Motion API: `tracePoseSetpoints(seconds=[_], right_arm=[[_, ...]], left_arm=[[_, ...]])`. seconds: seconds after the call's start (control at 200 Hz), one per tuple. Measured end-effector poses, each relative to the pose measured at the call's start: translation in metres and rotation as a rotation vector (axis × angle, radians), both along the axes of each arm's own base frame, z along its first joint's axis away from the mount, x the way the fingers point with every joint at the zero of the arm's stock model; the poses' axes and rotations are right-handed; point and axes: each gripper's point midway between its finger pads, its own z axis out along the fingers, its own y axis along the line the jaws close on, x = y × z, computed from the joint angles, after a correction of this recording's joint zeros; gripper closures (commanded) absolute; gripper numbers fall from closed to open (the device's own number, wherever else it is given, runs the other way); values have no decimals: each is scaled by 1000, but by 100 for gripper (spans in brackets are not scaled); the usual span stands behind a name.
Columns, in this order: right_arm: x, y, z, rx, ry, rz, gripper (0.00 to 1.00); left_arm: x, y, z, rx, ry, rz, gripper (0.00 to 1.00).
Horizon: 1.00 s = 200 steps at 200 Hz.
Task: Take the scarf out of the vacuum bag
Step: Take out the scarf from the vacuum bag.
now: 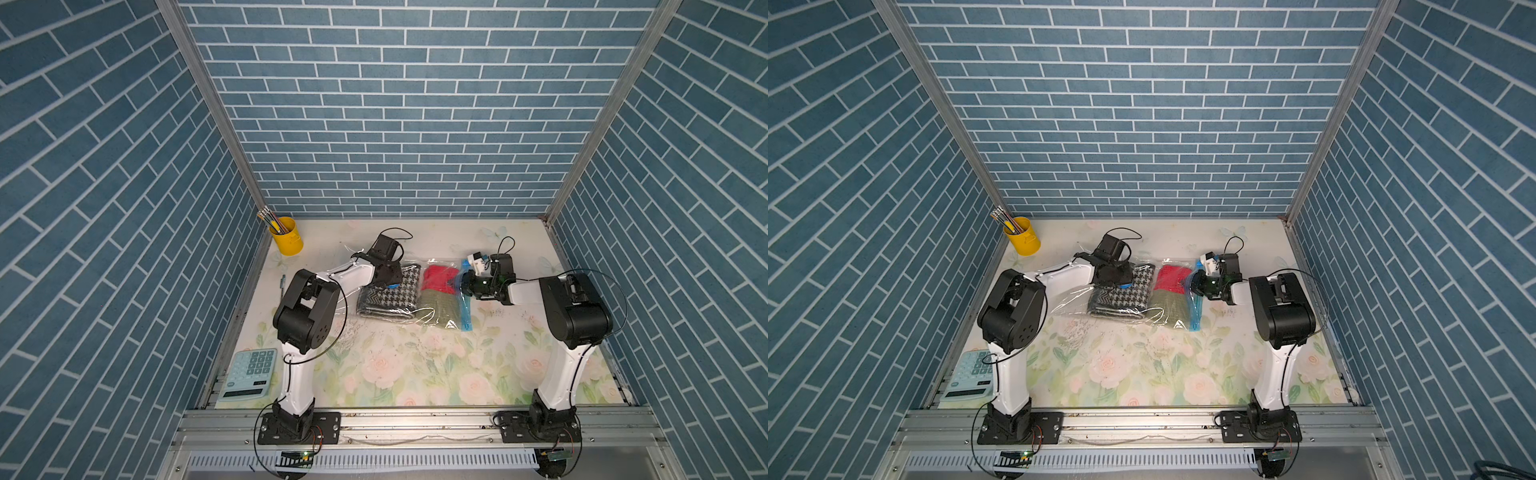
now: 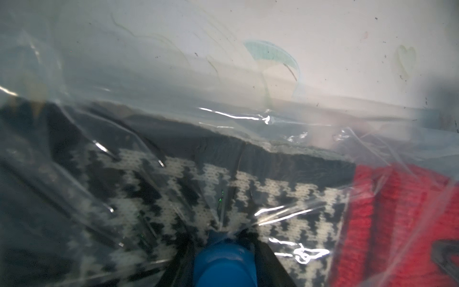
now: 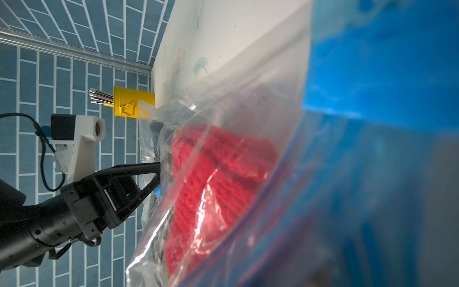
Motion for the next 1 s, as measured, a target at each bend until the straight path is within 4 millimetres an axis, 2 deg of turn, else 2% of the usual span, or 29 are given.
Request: tracePoseSetpoints(seconds=[0.2, 0.47, 0.62, 1.0], right_arm=[[0, -22, 4, -113, -18, -52, 100], [-7, -60, -17, -306, 40, -95, 100], [-10, -75, -16, -389, 51, -111, 100], [-13, -144, -15, -572, 124, -269, 100]], left_arm=[[0, 0, 0, -1, 0, 2, 56], [0, 0, 0, -1, 1, 2, 56], [0, 0, 0, -2, 1, 2, 56], [0, 0, 0, -2, 1, 2, 56]])
